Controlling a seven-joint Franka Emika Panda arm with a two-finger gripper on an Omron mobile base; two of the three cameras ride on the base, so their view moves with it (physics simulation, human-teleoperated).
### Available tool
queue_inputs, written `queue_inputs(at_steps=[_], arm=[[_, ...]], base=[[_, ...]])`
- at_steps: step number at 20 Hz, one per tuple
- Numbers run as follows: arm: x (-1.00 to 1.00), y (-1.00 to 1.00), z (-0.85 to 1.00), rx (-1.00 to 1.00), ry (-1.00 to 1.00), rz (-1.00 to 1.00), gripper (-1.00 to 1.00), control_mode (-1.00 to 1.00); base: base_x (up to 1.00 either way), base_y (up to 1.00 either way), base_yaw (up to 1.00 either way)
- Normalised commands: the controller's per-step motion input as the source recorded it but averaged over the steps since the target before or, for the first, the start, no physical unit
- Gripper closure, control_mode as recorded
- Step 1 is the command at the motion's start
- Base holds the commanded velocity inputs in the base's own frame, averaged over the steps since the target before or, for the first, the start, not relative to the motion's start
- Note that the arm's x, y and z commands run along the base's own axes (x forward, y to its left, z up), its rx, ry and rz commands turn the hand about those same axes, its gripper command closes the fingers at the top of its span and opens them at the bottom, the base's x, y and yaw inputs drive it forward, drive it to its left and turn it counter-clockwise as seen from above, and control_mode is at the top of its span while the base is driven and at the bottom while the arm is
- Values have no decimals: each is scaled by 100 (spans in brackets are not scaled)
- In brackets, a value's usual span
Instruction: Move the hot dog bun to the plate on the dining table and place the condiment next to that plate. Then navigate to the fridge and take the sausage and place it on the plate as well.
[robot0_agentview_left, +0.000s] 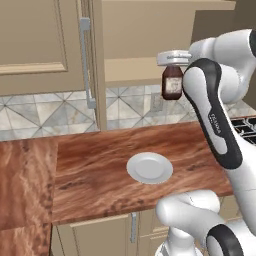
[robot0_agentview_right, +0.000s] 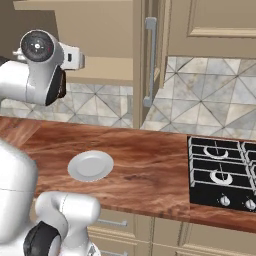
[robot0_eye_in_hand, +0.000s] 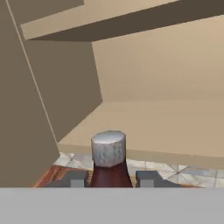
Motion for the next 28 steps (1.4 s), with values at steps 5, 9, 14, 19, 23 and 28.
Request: queue_inputs(at_steps=[5, 9, 14, 19, 23, 28], arm=[[-94, -2, -54, -7, 25, -5, 100, -100], [-45, 0, -61, -5, 17, -8, 100, -100], [-1, 0, -64, -3, 21, -11, 100, -100], [0, 0, -32, 0, 11, -2, 100, 100], [0, 0, 0, 0, 0, 0, 100, 100], [0, 0, 0, 0, 0, 0, 100, 100]], base=[[0, 0, 0], [0, 0, 0], [0, 0, 0], [-14, 0, 0], [-100, 0, -4], [-94, -21, -18]])
